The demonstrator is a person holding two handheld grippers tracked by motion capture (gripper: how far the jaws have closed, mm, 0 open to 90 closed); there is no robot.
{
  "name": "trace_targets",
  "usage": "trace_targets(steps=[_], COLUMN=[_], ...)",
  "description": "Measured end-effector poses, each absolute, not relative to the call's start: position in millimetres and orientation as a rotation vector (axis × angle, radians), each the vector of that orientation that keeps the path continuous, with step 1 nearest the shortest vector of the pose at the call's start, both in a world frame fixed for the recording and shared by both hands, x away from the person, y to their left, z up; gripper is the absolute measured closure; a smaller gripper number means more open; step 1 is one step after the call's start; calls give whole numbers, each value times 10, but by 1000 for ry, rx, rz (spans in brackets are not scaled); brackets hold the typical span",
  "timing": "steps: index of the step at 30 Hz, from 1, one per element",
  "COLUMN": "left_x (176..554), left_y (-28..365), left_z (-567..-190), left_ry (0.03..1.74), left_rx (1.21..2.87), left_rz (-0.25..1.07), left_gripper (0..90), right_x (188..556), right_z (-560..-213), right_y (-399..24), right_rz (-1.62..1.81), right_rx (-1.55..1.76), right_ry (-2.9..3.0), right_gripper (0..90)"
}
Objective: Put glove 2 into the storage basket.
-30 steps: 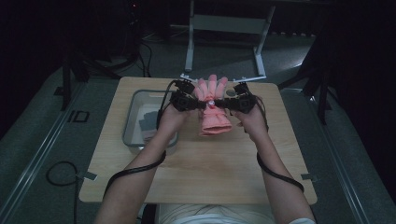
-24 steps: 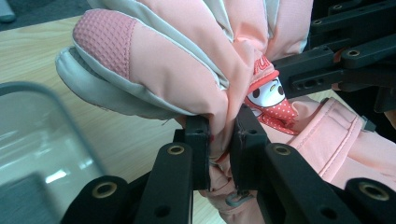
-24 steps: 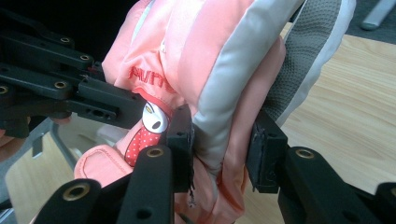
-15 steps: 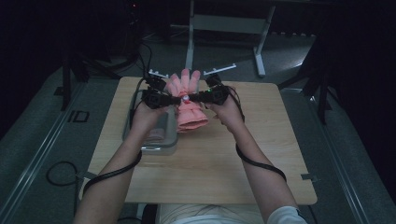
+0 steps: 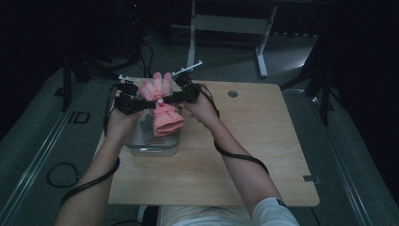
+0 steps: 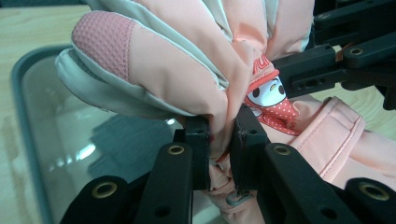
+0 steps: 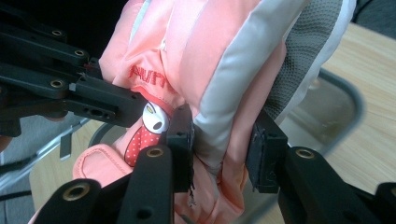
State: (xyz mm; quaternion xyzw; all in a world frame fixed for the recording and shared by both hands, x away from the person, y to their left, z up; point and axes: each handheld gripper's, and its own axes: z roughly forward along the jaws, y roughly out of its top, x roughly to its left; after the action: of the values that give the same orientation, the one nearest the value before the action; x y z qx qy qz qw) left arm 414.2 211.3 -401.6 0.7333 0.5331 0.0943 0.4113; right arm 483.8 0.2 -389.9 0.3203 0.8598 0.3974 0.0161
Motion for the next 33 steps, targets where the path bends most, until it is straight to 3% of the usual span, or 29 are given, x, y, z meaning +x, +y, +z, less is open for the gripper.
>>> trace_targets(steps=[15,33], left_x=[4223,4309], left_y=[2281,2294], left_z=[-4498,-4908], left_ry=[1448,1513], left_rx=[1795,1894], left_rz=[159,94], left_gripper=[789,774], right_x=[4977,5060], right_z=[-4281,-4803], right_y=[296,333], right_rz=[1097,1029], right_rx=[1001,1053], right_ry=[2763,2834], right_gripper=[660,657])
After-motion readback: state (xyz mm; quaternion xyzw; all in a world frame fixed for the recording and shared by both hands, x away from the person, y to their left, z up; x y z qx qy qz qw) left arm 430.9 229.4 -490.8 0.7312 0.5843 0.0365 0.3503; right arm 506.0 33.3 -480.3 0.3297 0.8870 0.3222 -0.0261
